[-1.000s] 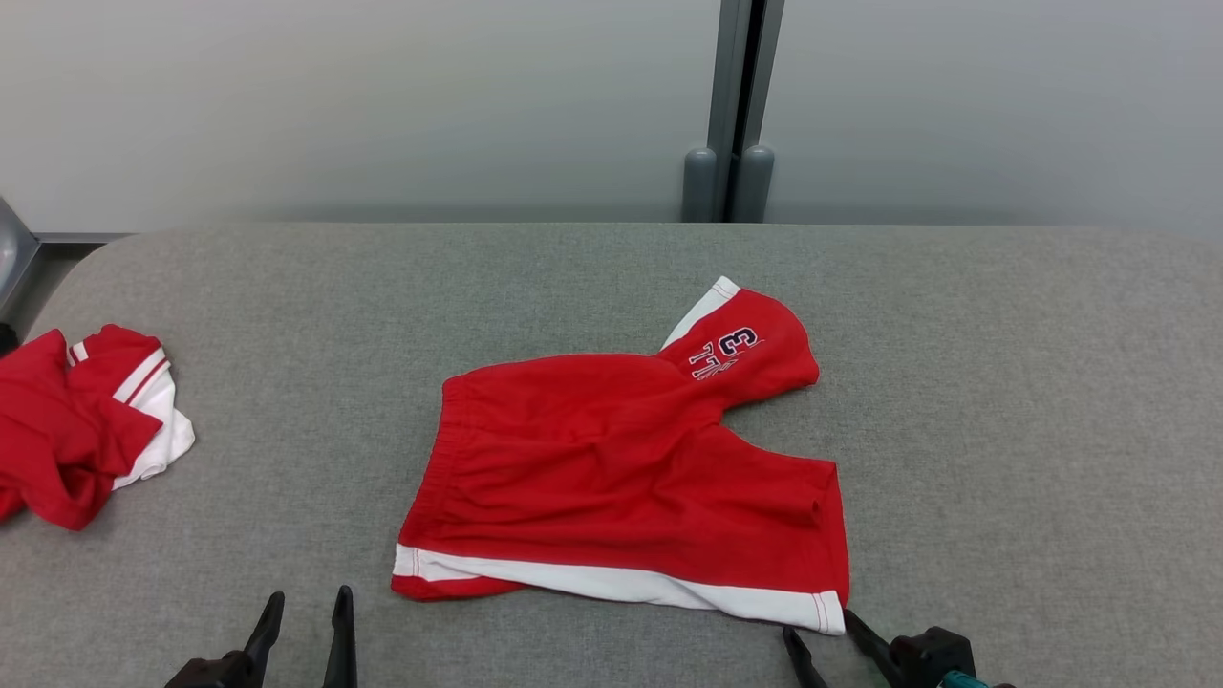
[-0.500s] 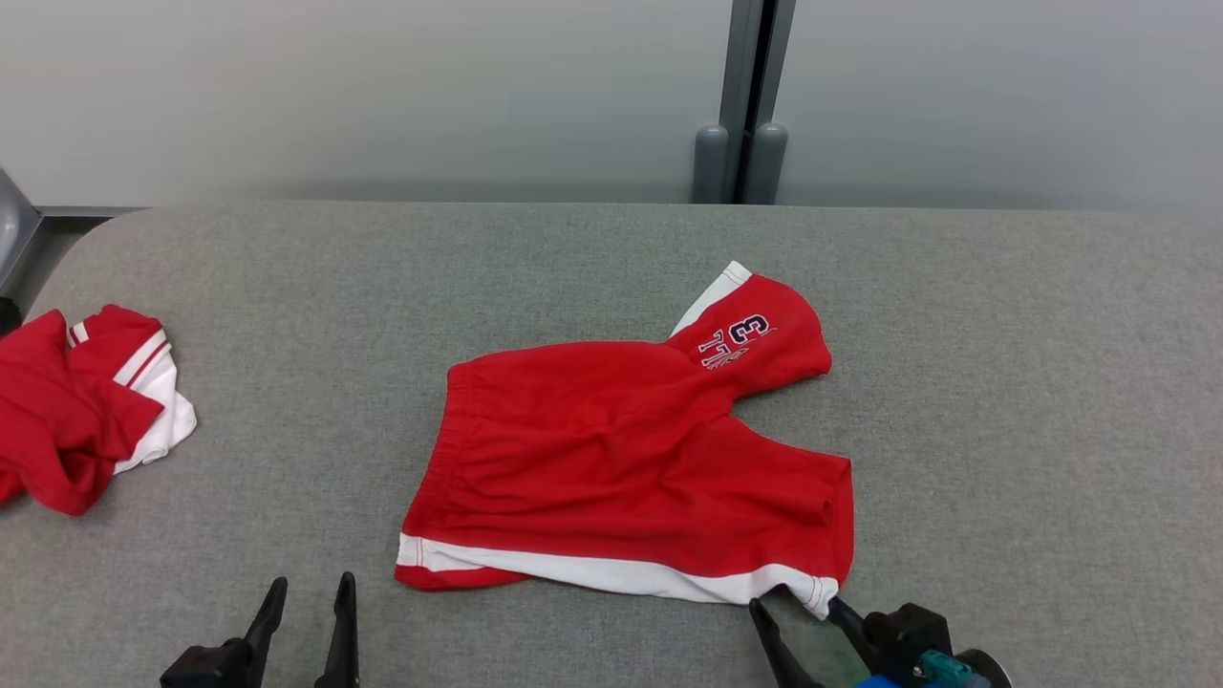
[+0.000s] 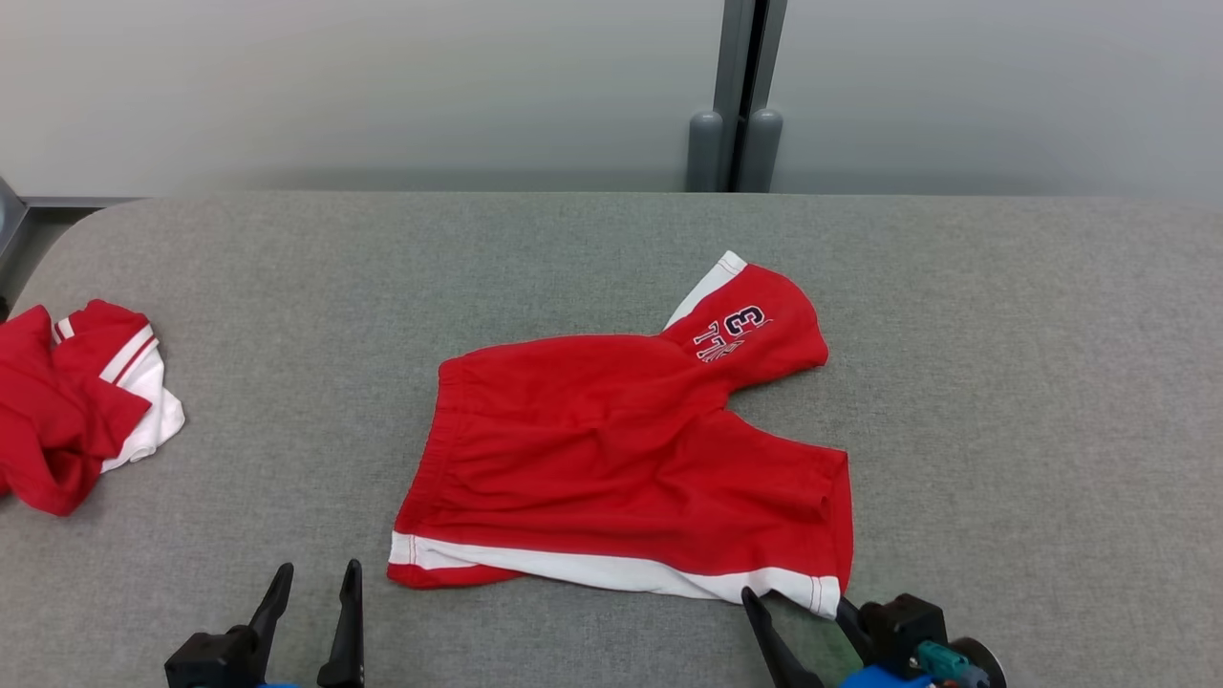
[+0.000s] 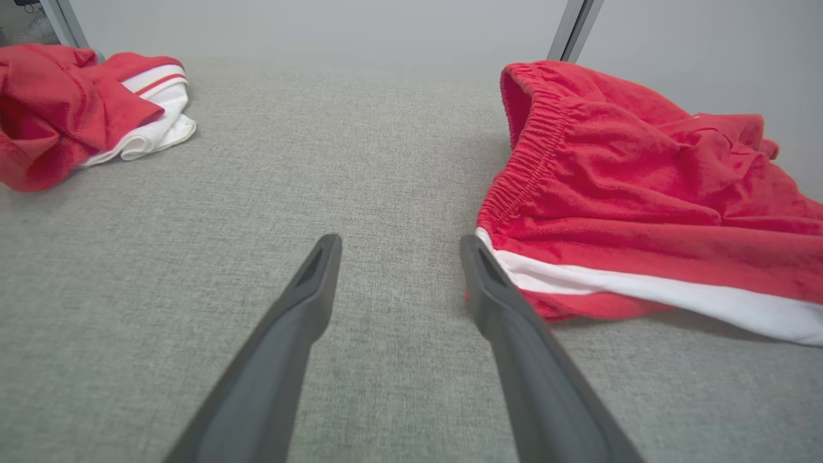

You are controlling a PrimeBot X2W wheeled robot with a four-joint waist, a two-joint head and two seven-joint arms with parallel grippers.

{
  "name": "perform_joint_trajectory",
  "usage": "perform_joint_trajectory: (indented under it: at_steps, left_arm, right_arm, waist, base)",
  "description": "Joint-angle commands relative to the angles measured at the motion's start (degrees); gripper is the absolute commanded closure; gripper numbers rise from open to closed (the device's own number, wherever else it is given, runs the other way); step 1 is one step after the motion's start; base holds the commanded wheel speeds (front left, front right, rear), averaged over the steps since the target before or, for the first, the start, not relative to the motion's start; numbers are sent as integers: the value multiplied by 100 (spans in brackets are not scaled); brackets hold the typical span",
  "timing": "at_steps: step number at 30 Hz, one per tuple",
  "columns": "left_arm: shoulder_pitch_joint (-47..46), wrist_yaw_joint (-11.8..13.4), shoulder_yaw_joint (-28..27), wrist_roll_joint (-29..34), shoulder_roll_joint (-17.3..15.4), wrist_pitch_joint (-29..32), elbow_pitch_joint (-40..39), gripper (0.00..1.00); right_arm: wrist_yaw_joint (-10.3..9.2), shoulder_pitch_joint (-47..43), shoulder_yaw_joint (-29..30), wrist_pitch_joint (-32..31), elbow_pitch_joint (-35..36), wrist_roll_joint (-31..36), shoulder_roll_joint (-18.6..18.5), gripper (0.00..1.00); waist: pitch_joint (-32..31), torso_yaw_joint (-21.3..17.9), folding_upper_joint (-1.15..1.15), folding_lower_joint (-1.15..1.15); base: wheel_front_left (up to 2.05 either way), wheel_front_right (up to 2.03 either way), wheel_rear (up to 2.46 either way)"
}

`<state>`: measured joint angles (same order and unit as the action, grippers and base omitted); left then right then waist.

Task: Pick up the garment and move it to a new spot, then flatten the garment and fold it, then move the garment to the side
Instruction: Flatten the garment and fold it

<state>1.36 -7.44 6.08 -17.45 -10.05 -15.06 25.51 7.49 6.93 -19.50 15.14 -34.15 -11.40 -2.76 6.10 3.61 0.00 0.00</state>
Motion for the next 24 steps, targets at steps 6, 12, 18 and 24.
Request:
perform_joint_trajectory:
  at_steps: [6, 12, 18, 24]
  left_arm:
    - [-205, -9, 143, -92, -98, -16, -90, 0]
    - [-101, -9, 220, -160, -106, -16, -91, 0]
    - [-52, -9, 245, -156, -87, -16, -104, 0]
    - [-161, -9, 297, -193, -120, -16, -142, 0]
  right_arm:
    - [0, 316, -139, 1, -90, -311, -24, 0]
    - [0, 139, -33, 1, -15, -434, -25, 14]
    - [0, -33, 83, 1, 43, -416, -24, 0]
    - [0, 97, -38, 2, -42, -502, -24, 100]
  waist:
    - [83, 69, 0, 0]
    - [58, 37, 0, 0]
    - [34, -91, 0, 0]
    - [65, -147, 0, 0]
  base:
    - [0, 0, 0]
    - [0, 0, 0]
    - [0, 0, 0]
    - [0, 0, 0]
